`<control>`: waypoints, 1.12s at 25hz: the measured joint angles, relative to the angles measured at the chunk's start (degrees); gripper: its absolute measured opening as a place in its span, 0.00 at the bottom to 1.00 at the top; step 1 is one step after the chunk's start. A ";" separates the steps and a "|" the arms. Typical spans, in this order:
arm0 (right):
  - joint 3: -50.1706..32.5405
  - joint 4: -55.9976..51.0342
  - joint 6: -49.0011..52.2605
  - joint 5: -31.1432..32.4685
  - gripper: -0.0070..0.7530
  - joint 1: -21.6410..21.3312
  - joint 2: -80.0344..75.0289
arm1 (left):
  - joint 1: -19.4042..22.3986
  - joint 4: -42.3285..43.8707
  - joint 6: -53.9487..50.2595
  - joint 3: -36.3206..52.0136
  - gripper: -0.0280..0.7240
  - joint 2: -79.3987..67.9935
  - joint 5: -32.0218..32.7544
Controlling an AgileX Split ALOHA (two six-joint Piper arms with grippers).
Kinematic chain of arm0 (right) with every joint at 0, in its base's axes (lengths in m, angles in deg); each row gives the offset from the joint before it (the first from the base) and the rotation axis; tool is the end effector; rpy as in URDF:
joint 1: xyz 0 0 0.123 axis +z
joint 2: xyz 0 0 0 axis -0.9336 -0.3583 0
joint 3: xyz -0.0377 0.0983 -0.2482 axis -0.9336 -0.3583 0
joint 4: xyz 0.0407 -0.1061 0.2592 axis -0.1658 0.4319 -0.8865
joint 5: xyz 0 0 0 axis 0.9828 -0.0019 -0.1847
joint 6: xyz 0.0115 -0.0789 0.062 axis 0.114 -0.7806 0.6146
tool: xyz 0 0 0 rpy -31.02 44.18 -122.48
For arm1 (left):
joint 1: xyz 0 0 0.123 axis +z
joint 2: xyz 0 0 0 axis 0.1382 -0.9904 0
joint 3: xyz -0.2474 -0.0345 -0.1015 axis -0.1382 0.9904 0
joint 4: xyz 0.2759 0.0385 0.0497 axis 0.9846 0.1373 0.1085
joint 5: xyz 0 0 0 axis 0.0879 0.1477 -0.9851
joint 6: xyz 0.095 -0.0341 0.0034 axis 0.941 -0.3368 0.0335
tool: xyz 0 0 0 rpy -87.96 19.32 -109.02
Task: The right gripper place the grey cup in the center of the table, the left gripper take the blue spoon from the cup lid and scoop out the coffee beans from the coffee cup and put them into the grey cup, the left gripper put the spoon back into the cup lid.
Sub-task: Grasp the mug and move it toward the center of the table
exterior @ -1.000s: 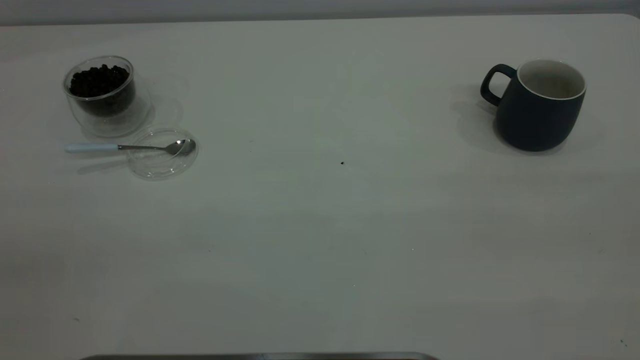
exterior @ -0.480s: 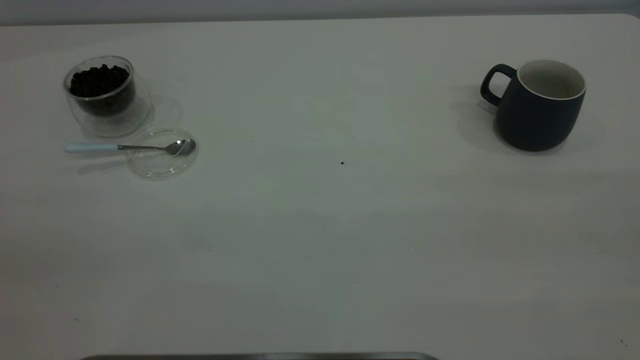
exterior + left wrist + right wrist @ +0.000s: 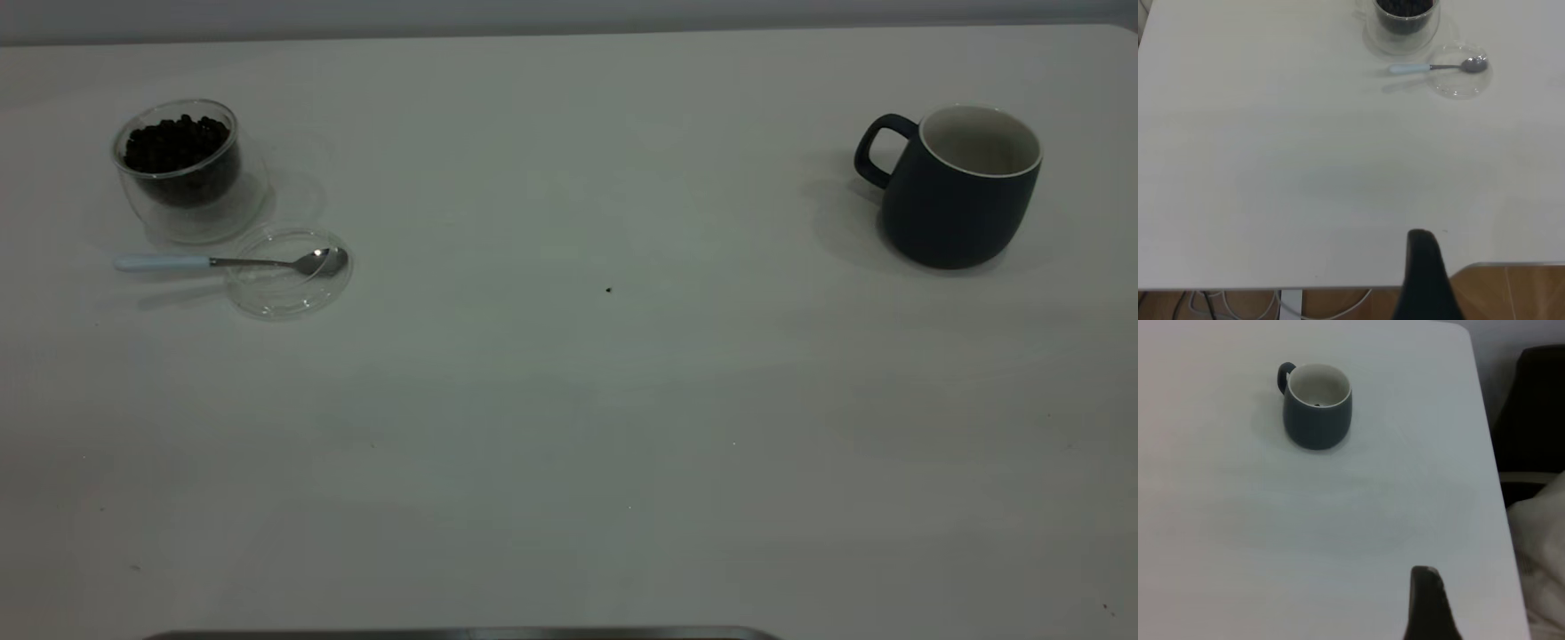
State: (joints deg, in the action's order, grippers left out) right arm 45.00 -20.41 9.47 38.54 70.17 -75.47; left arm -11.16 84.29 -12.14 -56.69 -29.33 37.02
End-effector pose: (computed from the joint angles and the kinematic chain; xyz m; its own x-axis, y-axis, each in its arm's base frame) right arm 0.0481 -0.0040 0.2745 -0.5327 -0.1201 -0.8377 -0.0374 0.9922 -0.1185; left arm 0.0434 0.0007 0.2765 -0.5194 0.0000 -0.8545 0.0141 0.9999 -0.0086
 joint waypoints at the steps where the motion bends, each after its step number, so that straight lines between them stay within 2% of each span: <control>1: 0.50 0.06 -0.80 -0.67 0.61 0.00 -1.51 | 0.00 0.00 0.00 0.00 0.82 0.00 0.00; 7: 7.14 1.14 -8.62 -6.62 0.61 0.00 -24.75 | 0.00 0.00 0.00 0.00 0.82 0.00 0.03; 11: 11.87 3.73 -16.56 -12.88 0.61 0.00 -43.53 | 0.00 0.00 -0.05 0.00 0.82 0.00 0.03; 18: 14.70 10.11 -33.91 -31.42 0.61 0.00 -70.88 | 0.00 0.00 -0.12 0.00 0.82 0.00 0.07; 24: 15.44 12.08 -42.30 -45.18 0.61 0.00 -89.59 | 0.00 0.00 -0.12 0.00 0.82 0.00 0.09; 28: 20.41 15.81 -42.90 -46.91 0.61 0.00 -100.88 | 0.00 0.00 -0.12 0.00 0.82 0.00 0.14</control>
State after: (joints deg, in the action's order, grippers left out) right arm 65.41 -4.60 -33.43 -8.37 70.17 -176.34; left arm -11.16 84.29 -12.26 -56.69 -29.33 37.16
